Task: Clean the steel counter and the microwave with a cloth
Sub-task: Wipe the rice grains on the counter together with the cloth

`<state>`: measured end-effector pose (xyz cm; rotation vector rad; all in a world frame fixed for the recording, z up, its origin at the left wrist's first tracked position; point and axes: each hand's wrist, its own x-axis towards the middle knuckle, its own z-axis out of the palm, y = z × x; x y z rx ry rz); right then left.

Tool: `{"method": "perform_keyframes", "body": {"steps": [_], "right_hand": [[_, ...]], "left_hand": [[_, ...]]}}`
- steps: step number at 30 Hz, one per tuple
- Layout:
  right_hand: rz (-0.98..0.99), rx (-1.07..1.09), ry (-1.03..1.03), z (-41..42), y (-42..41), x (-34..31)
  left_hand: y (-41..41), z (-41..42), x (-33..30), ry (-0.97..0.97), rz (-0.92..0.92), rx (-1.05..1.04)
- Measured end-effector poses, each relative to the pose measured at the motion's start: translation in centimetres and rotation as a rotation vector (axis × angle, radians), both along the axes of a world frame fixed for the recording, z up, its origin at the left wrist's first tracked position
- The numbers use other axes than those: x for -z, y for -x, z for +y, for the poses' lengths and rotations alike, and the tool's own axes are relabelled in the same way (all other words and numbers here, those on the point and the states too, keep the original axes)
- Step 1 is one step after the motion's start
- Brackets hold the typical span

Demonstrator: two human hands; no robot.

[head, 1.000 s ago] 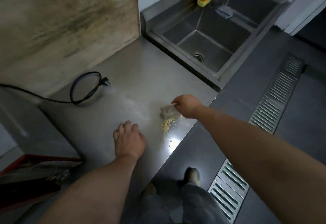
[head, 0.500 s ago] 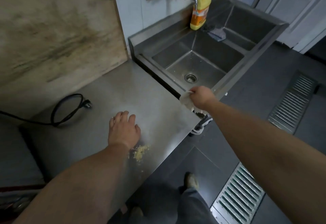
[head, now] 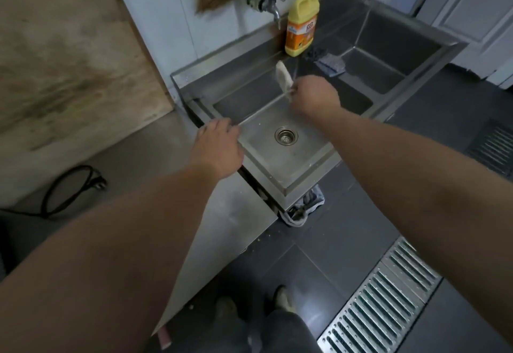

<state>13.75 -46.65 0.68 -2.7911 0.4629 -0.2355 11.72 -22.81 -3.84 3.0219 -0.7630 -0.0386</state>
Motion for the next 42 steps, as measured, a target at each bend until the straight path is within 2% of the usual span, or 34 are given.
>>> {"method": "perform_keyframes", "body": {"steps": [1,3,7,11,16,23,25,30,36,42], "right_hand": [[0.114,0.054,-0.032,-0.7,0.1,0.7],[0.136,0.114,-0.080,-1.6,0.6,2.3],[0.222,0.018,-0.085,-0.2,1.8,5.1],[0.344,-0.043,-0.118,1.8,1.8,8.6],[0.406,-0.001,-0.168,5.7,1.6,13.8],[0.474,-0.228,-0.218,15.7,6.0,20.9],[0.429,-0.240,-0.253,17.7,7.8,22.3],[0.372,-0.225,-0.277,21.5,11.6,22.9],[0.297,-0.322,-0.309,27.5,15.7,23.4],[0.336,-0.262,-0.541,30.3,15.1,21.3]], "left_hand": [[-0.7,-0.6,-0.5,0.005,-0.008,0.010],[-2.4,-1.2,-1.0,0.043,-0.018,-0.007],[-4.3,-0.2,0.5,-0.006,0.042,-0.114],[-4.0,2.1,4.7,-0.042,0.167,-0.153],[-4.2,6.0,9.3,-0.091,0.280,-0.181],[-4.3,11.9,13.5,-0.124,0.355,-0.262],[-4.6,13.1,14.0,-0.129,0.351,-0.281],[-5.0,14.8,14.2,-0.114,0.327,-0.317],[-5.3,16.0,12.7,-0.060,0.302,-0.337],[-3.7,18.9,11.9,-0.107,0.295,-0.376]]}}
